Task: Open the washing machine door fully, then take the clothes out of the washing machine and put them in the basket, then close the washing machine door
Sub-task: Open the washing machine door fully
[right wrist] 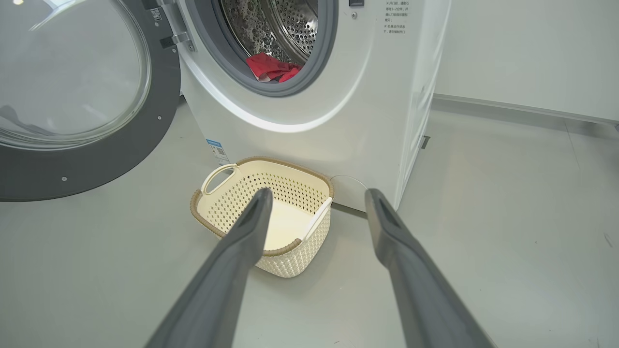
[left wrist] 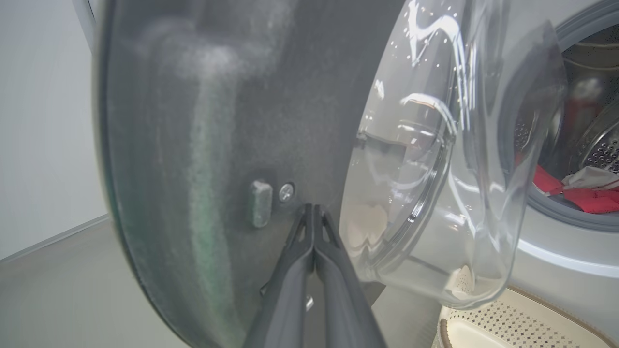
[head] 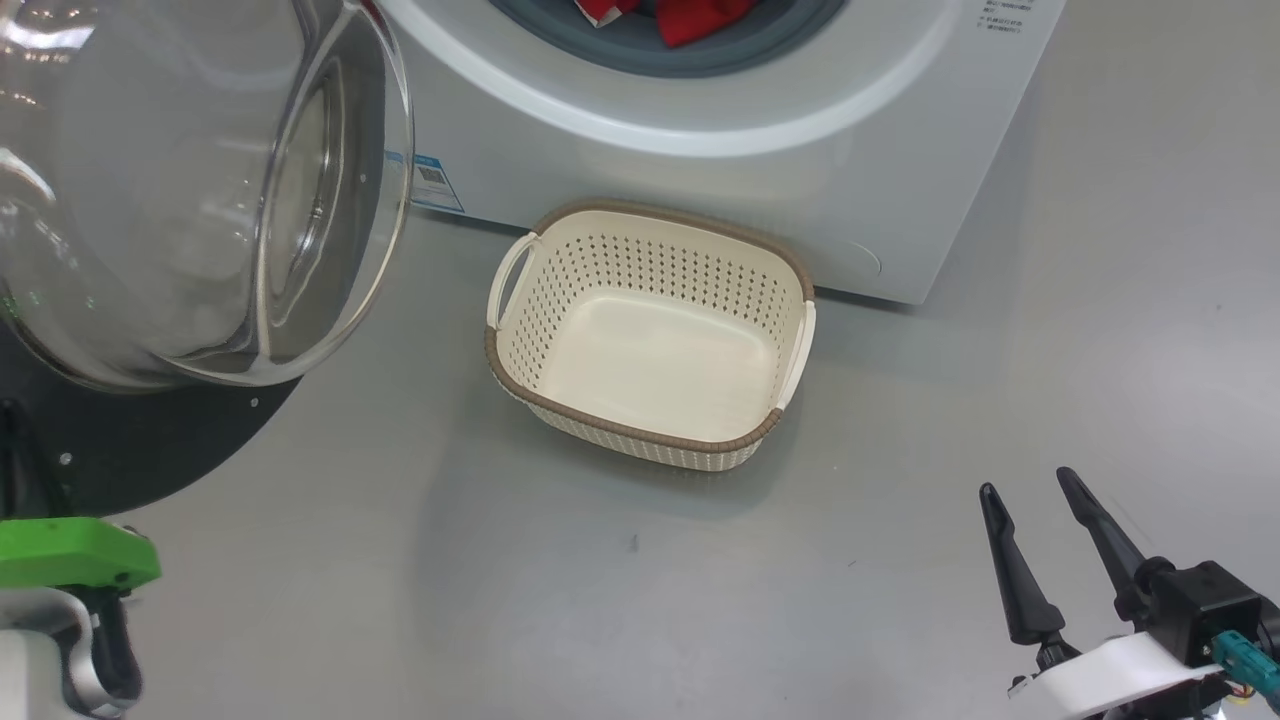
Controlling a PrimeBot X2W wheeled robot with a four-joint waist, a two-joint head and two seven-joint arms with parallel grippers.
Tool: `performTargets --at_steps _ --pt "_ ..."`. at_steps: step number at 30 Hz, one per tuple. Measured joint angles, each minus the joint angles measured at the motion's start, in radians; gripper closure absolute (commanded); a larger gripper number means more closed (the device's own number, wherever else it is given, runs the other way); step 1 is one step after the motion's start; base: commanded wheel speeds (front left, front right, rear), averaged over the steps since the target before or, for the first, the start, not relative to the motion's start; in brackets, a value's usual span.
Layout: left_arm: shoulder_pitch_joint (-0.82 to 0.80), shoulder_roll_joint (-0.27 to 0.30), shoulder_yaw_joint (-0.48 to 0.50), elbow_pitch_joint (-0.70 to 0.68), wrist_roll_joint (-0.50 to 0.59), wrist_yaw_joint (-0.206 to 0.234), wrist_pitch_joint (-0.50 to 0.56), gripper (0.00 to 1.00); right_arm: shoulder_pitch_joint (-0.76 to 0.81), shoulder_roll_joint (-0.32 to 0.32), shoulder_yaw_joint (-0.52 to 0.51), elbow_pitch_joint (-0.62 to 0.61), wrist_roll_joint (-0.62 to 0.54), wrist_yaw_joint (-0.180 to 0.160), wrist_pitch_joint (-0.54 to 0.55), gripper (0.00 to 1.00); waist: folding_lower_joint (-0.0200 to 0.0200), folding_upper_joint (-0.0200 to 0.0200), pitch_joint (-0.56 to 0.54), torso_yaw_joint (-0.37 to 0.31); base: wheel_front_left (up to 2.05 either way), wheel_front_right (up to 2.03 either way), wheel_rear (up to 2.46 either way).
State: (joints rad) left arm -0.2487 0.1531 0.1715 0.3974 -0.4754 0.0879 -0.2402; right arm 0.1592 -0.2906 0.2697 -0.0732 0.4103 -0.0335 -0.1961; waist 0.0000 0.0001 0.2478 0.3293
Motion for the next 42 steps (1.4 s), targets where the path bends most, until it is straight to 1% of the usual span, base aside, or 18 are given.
performTargets --at_steps 2,3,9,12,17,26,34,42 --pt "-0.01 0.014 0.019 0.005 -0.002 0.001 0.0 1.0 -0.009 -0.007 -0.004 -0.009 -0.001 0.0 0.007 0.0 0.0 0.0 0.017 -0.001 0.0 0.0 0.0" --pt "-0.05 0.049 0.052 0.026 -0.026 0.005 -0.007 1.0 -0.02 -0.028 -0.019 -0.036 -0.009 -0.005 0.023 0.0 0.0 0.0 0.066 -0.003 0.0 0.0 0.0" --pt "-0.105 0.064 0.063 0.056 -0.035 0.004 -0.008 1.0 -0.026 -0.049 -0.03 -0.056 -0.017 -0.006 0.034 0.0 0.0 0.0 0.111 -0.001 0.0 0.0 0.0" --pt "-0.129 0.065 0.091 0.074 -0.067 0.003 -0.009 1.0 -0.032 -0.051 -0.031 -0.062 -0.017 -0.006 0.042 0.0 0.0 0.0 0.129 0.001 0.0 0.0 0.0" --pt "-0.153 0.079 0.103 0.106 -0.069 -0.001 -0.009 1.0 -0.032 -0.057 -0.037 -0.062 -0.017 -0.006 0.043 0.0 0.0 0.0 0.146 0.002 0.0 0.0 0.0" --pt "-0.177 0.088 0.109 0.157 -0.068 -0.014 -0.011 1.0 -0.032 -0.057 -0.037 -0.063 -0.017 -0.013 0.051 0.0 0.0 0.0 0.15 0.003 0.0 0.0 0.0" --pt "-0.187 0.091 0.097 0.191 -0.053 -0.024 -0.012 1.0 -0.033 -0.053 -0.035 -0.057 -0.017 -0.012 0.051 0.0 0.0 0.0 0.125 0.005 0.0 0.0 0.0" --pt "-0.186 0.091 0.093 0.174 -0.031 -0.053 -0.012 1.0 -0.046 -0.018 -0.025 -0.022 -0.012 -0.009 0.03 0.0 0.0 0.0 0.072 0.001 0.0 0.0 0.0"
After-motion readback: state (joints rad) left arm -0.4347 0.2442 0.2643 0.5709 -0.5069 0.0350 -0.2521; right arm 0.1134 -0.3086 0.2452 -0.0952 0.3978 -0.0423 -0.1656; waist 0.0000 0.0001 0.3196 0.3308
